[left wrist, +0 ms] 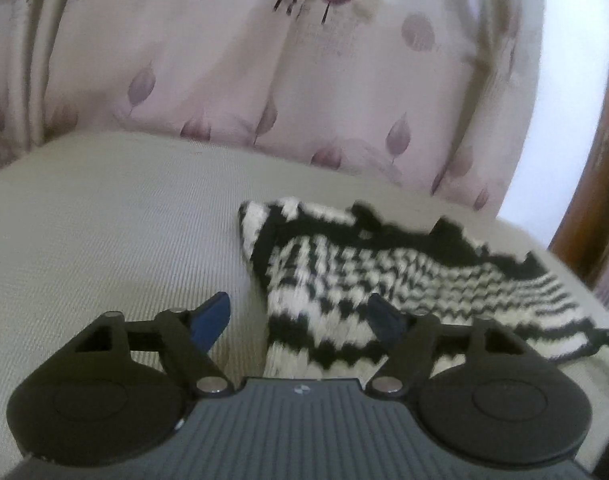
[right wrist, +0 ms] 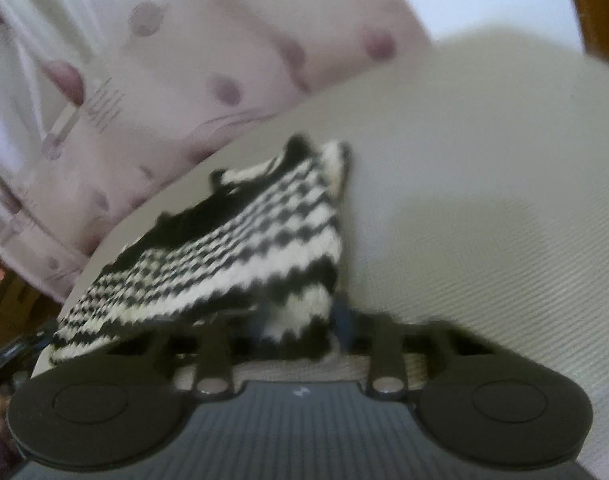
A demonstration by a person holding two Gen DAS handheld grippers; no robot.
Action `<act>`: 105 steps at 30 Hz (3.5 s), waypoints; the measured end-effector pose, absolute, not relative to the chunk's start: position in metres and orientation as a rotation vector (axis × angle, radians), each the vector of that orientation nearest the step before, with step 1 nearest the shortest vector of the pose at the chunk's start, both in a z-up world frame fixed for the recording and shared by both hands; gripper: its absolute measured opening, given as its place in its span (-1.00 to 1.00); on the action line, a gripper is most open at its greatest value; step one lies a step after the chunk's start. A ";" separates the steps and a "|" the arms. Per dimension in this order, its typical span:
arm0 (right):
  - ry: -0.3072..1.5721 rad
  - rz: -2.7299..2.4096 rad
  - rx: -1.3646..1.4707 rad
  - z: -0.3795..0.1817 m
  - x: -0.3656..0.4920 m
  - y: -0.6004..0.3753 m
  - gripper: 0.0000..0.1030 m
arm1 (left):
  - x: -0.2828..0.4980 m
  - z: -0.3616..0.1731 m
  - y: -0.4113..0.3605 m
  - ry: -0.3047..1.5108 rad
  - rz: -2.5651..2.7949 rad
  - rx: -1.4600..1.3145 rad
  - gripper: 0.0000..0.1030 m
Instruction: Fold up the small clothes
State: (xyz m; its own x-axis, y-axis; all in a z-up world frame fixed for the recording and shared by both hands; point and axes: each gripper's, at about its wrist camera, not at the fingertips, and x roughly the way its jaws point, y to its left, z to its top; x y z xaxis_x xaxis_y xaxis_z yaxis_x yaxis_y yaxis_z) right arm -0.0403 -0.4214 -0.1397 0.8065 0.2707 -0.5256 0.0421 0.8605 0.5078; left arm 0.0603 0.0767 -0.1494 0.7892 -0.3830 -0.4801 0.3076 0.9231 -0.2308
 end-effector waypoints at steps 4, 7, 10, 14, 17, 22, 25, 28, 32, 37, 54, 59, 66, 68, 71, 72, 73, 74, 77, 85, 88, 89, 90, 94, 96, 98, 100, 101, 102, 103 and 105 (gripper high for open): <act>0.615 0.133 0.517 -0.138 -0.071 -0.422 -0.82 | 0.060 -0.165 0.085 0.583 -0.365 -0.155 0.19; 0.657 0.136 0.515 -0.151 -0.079 -0.432 -0.82 | 0.059 -0.171 0.087 0.573 -0.369 -0.166 0.21; 0.628 0.146 0.578 -0.142 -0.071 -0.443 -0.73 | 0.056 -0.170 0.083 0.560 -0.360 -0.138 0.21; 0.546 0.104 0.498 -0.108 -0.069 -0.431 -0.56 | 0.052 -0.157 0.088 0.542 -0.362 -0.188 0.21; 0.471 0.133 0.402 -0.086 -0.061 -0.405 -0.56 | 0.056 -0.141 0.088 0.498 -0.358 -0.197 0.21; 0.497 0.194 0.249 -0.080 -0.011 -0.351 -0.56 | 0.086 -0.130 0.072 0.540 -0.352 -0.169 0.21; 0.528 0.200 0.183 -0.090 0.017 -0.328 -0.56 | 0.115 -0.129 0.062 0.613 -0.381 -0.136 0.28; 0.558 0.201 0.124 -0.106 0.035 -0.311 -0.56 | 0.146 -0.138 0.055 0.755 -0.415 -0.162 -0.41; 0.532 0.218 0.158 -0.125 0.035 -0.308 -0.57 | 0.142 -0.136 0.066 0.714 -0.361 -0.227 -0.76; 0.499 0.281 0.291 -0.135 0.030 -0.329 -0.57 | 0.125 -0.144 0.077 0.669 -0.265 -0.200 -0.69; 0.492 0.296 0.335 -0.139 0.032 -0.335 -0.56 | 0.131 -0.140 0.064 0.603 -0.229 -0.203 0.36; 0.488 0.289 0.322 -0.139 0.031 -0.333 -0.56 | 0.139 -0.163 0.058 0.640 -0.297 -0.133 0.27; 0.481 0.261 0.289 -0.138 0.030 -0.325 -0.56 | 0.137 -0.167 0.053 0.632 -0.303 -0.093 0.42; 0.480 0.252 0.276 -0.138 0.030 -0.322 -0.55 | 0.137 -0.167 0.051 0.629 -0.299 -0.088 0.42; 0.478 0.236 0.256 -0.138 0.030 -0.319 -0.54 | 0.137 -0.168 0.049 0.627 -0.293 -0.083 0.44; 0.477 0.229 0.245 -0.137 0.030 -0.317 -0.54 | 0.137 -0.167 0.049 0.626 -0.291 -0.082 0.44; 0.475 0.223 0.231 -0.137 0.029 -0.315 -0.53 | 0.137 -0.167 0.049 0.626 -0.291 -0.080 0.45; 0.472 0.218 0.220 -0.137 0.029 -0.313 -0.53 | 0.137 -0.167 0.049 0.626 -0.290 -0.079 0.45; 0.468 0.215 0.215 -0.138 0.028 -0.312 -0.53 | 0.136 -0.167 0.050 0.625 -0.289 -0.077 0.46; 0.459 0.206 0.202 -0.138 0.027 -0.311 -0.53 | 0.136 -0.168 0.050 0.622 -0.281 -0.067 0.49; 0.460 0.199 0.186 -0.138 0.027 -0.308 -0.52 | 0.137 -0.168 0.051 0.623 -0.276 -0.067 0.51; 0.460 0.197 0.180 -0.137 0.027 -0.307 -0.52 | 0.136 -0.168 0.051 0.623 -0.275 -0.066 0.52; 0.459 0.194 0.171 -0.137 0.026 -0.306 -0.52 | 0.136 -0.168 0.050 0.623 -0.273 -0.064 0.52; 0.457 0.180 0.138 -0.137 0.026 -0.302 -0.52 | 0.137 -0.168 0.051 0.625 -0.267 -0.061 0.56; 0.456 0.176 0.127 -0.137 0.026 -0.300 -0.51 | 0.137 -0.168 0.050 0.626 -0.264 -0.058 0.58; 0.456 0.172 0.118 -0.136 0.026 -0.299 -0.51 | 0.137 -0.168 0.050 0.627 -0.261 -0.055 0.59; 0.456 0.171 0.115 -0.136 0.026 -0.298 -0.51 | 0.138 -0.168 0.050 0.628 -0.257 -0.054 0.61; 0.455 0.170 0.115 -0.136 0.026 -0.298 -0.50 | 0.138 -0.168 0.049 0.628 -0.255 -0.053 0.62; 0.455 0.171 0.115 -0.136 0.026 -0.298 -0.50 | 0.138 -0.168 0.049 0.628 -0.254 -0.053 0.62; 0.455 0.171 0.115 -0.136 0.026 -0.298 -0.50 | 0.138 -0.168 0.049 0.628 -0.252 -0.051 0.63; 0.455 0.171 0.114 -0.136 0.026 -0.298 -0.50 | 0.138 -0.168 0.049 0.629 -0.246 -0.048 0.66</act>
State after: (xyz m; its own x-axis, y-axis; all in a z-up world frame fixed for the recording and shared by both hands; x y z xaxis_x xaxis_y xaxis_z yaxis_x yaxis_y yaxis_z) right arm 0.0257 -0.2983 -0.1365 0.8845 0.1890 -0.4265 -0.1383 0.9794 0.1473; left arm 0.1379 0.0486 -0.1679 0.7803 -0.2419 -0.5767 0.2126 0.9699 -0.1190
